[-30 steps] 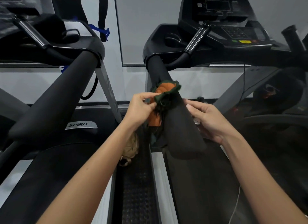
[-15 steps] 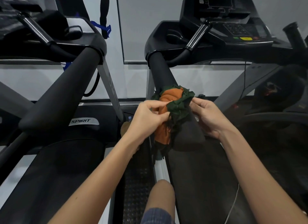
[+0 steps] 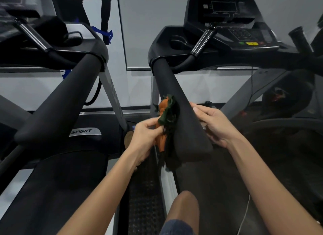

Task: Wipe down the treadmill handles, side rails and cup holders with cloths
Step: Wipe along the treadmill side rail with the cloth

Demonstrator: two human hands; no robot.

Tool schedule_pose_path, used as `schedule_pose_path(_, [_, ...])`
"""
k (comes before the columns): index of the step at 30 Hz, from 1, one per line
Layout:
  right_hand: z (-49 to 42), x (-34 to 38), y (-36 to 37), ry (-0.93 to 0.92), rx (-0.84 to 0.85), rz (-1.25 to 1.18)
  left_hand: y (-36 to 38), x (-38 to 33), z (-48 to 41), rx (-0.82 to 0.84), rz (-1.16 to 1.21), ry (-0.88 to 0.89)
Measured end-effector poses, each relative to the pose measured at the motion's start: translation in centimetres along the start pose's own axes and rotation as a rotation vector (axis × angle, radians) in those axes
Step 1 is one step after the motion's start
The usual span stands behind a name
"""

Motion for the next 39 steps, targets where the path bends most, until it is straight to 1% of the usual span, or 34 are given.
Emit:
schedule_pose_path(1, [-0.1,-0.1,0.0,0.000,0.000,0.001,0.4,-0.2,0.9,0.055,-0.005,0.033])
schedule_pose_path(2, [-0.1,-0.2,-0.1,-0.001,-0.002,0.002,0.8,-0.9,1.6,0.099,-0.064,0.095])
schedule_pose_path(5, [-0.2,-0.3,-0.1,-0.021,-0.006,0.029,2.9,-4.2,2.1,0.207,-0.443,0.310])
schedule_pose_path(6, [-0.3,-0.3,-0.2,-0.027,-0.012,0.038,3.6,-4.8,1.9,0.247,-0.537,0.347])
schedule_pose_path(8, [-0.3,-0.4,-0.3,-0.024,-0.018,0.026,4.2,-5.2,0.8,0.294,-0.591,0.369])
schedule_pose_path(10, [-0.4,-0.5,-0.2,-0.019,-0.003,-0.013,3.6,-5.1,-0.9,0.240,-0.542,0.368])
schedule_pose_path(12, [-0.3,-0.5,-0.1,-0.012,0.011,-0.029,2.5,-3.9,-2.5,0.163,-0.434,0.289])
schedule_pose_path(13, [-0.2,-0.5,0.0,-0.010,0.015,-0.034,2.0,-3.1,-3.0,0.134,-0.350,0.225])
schedule_pose_path(15, [-0.1,-0.4,0.0,-0.004,0.017,-0.027,1.4,-1.2,-3.3,0.086,-0.110,0.095])
schedule_pose_path(18, [0.1,-0.3,0.1,0.006,0.021,-0.016,0.9,1.0,-1.9,0.014,0.211,0.024])
schedule_pose_path(19, [0.1,-0.2,0.1,0.004,0.022,-0.019,0.9,1.4,-1.0,0.016,0.262,0.004])
schedule_pose_path(21, [0.0,-0.3,0.1,0.005,0.024,-0.034,1.0,1.6,0.8,0.031,0.277,-0.024])
schedule_pose_path(23, [-0.1,-0.5,0.0,0.008,0.020,-0.040,0.9,1.0,2.4,0.042,0.193,0.015])
schedule_pose_path(24, [-0.1,-0.5,-0.1,0.006,0.012,-0.039,0.9,0.2,2.9,0.052,0.103,0.081])
schedule_pose_path(27, [-0.4,-0.7,-0.1,-0.009,-0.003,-0.026,2.1,-3.7,3.7,0.100,-0.326,0.361])
schedule_pose_path(29, [-0.5,-0.7,0.0,-0.019,0.001,-0.014,3.4,-5.0,2.7,0.119,-0.548,0.472])
schedule_pose_path(31, [-0.3,-0.6,0.1,-0.018,-0.007,-0.037,3.8,-5.1,0.6,0.089,-0.605,0.497])
schedule_pose_path(33, [-0.2,-0.5,0.0,-0.013,-0.010,-0.044,3.2,-4.2,-1.7,0.054,-0.542,0.413])
schedule_pose_path(34, [-0.1,-0.5,0.1,-0.015,-0.008,-0.042,2.6,-3.4,-2.7,0.040,-0.460,0.347])
schedule_pose_path(37, [0.0,-0.3,0.0,-0.015,-0.015,-0.027,1.6,-0.5,-3.4,0.029,-0.104,0.136])
schedule_pose_path(39, [0.2,-0.3,0.1,0.000,-0.016,-0.025,1.4,1.1,-2.3,0.019,0.097,0.058])
Point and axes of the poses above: each hand's wrist, its own z-axis away from the middle knuckle, its own y-axis out of the palm, x = y × z, the point moved 9 cm from there along -z, towards the middle knuckle, and after that the axes turned 1 degree about y, right-handed, at the moved point
